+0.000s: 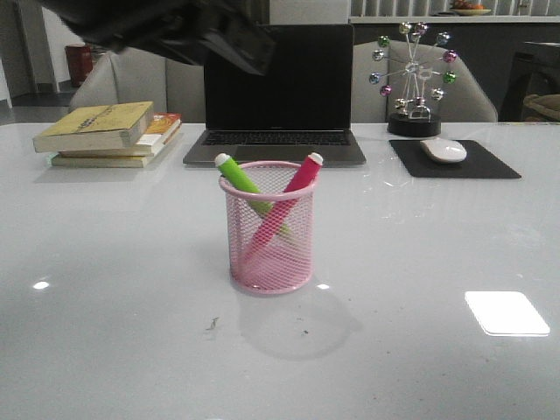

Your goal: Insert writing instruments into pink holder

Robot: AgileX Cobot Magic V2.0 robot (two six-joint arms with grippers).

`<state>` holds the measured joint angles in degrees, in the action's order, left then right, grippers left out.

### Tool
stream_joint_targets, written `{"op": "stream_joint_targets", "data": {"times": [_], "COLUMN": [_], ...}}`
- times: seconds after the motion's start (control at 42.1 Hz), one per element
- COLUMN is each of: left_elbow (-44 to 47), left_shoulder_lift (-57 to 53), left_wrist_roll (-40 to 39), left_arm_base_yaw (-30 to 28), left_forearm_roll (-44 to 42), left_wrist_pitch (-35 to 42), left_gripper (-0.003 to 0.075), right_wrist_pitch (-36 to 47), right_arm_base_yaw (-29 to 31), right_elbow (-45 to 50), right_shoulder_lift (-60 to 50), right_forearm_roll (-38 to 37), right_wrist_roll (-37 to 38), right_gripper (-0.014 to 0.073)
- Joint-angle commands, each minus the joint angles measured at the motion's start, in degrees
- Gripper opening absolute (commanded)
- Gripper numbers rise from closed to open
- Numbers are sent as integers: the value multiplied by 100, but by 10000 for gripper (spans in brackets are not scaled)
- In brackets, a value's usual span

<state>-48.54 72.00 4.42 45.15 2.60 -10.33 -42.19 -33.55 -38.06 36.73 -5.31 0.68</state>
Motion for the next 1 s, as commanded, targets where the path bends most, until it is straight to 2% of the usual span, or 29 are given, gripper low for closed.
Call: {"op": "stream_joint_targets", "data": {"times": [0.0, 0.142, 0.403, 0.783, 0.854, 0.973], "left_elbow": [-189, -189, -131, 530, 559, 559], "left_shoulder_lift": [-846, -1663, -2602, -3140, -3140, -3140], "left_wrist_roll": [-6, -121, -1226, -1375, -1375, -1375], "left_arm_base_yaw": [48, 48, 48, 48, 48, 48], "left_forearm_roll": [-223, -436, -1332, -1401, -1401, -1401], "left_wrist_pitch": [-938, -2046, -3597, -3758, -3684, -3554], "left_gripper": [445, 445, 445, 442, 420, 321], "right_wrist_pitch": [369, 369, 369, 279, 272, 284], "right_arm_base_yaw": [-1, -1, -1, -1, -1, -1], "right_elbow": [-149, -149, -149, -145, -145, -145], "right_shoulder_lift": [-21, -21, -21, -21, -21, -21], "right_forearm_roll": [-41, -41, -41, -10, -10, 42], "right_wrist_roll": [-68, -68, -68, -68, -68, 47], "right_gripper": [460, 460, 460, 460, 460, 445]}}
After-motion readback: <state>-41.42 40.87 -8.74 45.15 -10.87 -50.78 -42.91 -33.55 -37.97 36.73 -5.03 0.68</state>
